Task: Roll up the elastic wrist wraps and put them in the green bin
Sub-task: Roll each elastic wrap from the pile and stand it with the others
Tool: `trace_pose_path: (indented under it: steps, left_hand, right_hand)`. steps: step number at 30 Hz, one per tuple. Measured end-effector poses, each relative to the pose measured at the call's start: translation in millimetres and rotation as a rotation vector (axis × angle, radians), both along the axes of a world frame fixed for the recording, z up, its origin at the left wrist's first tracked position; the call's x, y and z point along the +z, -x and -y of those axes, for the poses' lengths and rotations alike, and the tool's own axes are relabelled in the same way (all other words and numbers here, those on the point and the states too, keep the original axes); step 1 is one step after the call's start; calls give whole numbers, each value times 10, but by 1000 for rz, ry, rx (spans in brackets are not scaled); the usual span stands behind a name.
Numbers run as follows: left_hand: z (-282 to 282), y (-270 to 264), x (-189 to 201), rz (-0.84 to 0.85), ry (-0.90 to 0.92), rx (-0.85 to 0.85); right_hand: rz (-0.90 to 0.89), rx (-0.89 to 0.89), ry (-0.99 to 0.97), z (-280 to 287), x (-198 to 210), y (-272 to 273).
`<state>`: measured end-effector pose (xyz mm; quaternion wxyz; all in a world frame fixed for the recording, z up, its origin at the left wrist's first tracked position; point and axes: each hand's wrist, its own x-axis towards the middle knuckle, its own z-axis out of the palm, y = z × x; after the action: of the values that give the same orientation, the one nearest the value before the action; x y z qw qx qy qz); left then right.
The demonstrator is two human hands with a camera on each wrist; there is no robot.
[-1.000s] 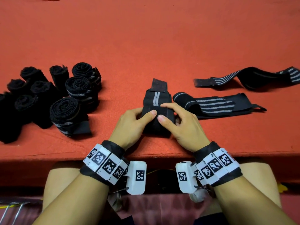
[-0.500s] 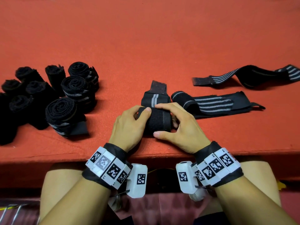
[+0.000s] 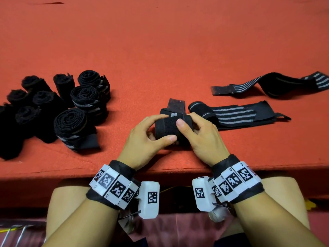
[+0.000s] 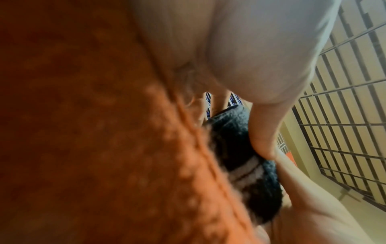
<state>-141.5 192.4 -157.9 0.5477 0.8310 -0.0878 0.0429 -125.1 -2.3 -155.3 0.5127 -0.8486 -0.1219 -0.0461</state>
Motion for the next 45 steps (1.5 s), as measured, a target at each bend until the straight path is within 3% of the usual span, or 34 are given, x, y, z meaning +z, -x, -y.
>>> trace_pose_path:
  steps: [6, 13, 19, 24, 29, 33, 41, 45]
  left_hand:
    - [-1, -10, -34, -55, 73, 32]
    - [85, -13, 8, -62, -58, 125]
    - [122, -76, 37, -128, -78, 195]
    - [154, 8, 18, -27, -271, 190]
    - [106, 49, 35, 2, -200, 107]
    - [139, 66, 21, 30, -218, 159]
    - [170, 0, 28, -25, -143, 297]
    - [171, -41, 38, -56, -168, 296]
  right_hand:
    - [95, 38, 4, -8, -16, 4]
    - [74, 14, -19, -14, -3, 8]
    - [82, 139, -63, 17, -36, 23]
    - [76, 68, -28, 24, -45, 10]
    - [96, 0, 14, 17, -89, -26]
    - [72, -32, -10, -7, -37, -2]
    - [148, 230, -58, 55, 1, 54]
    - [52, 203, -118, 54, -23, 40]
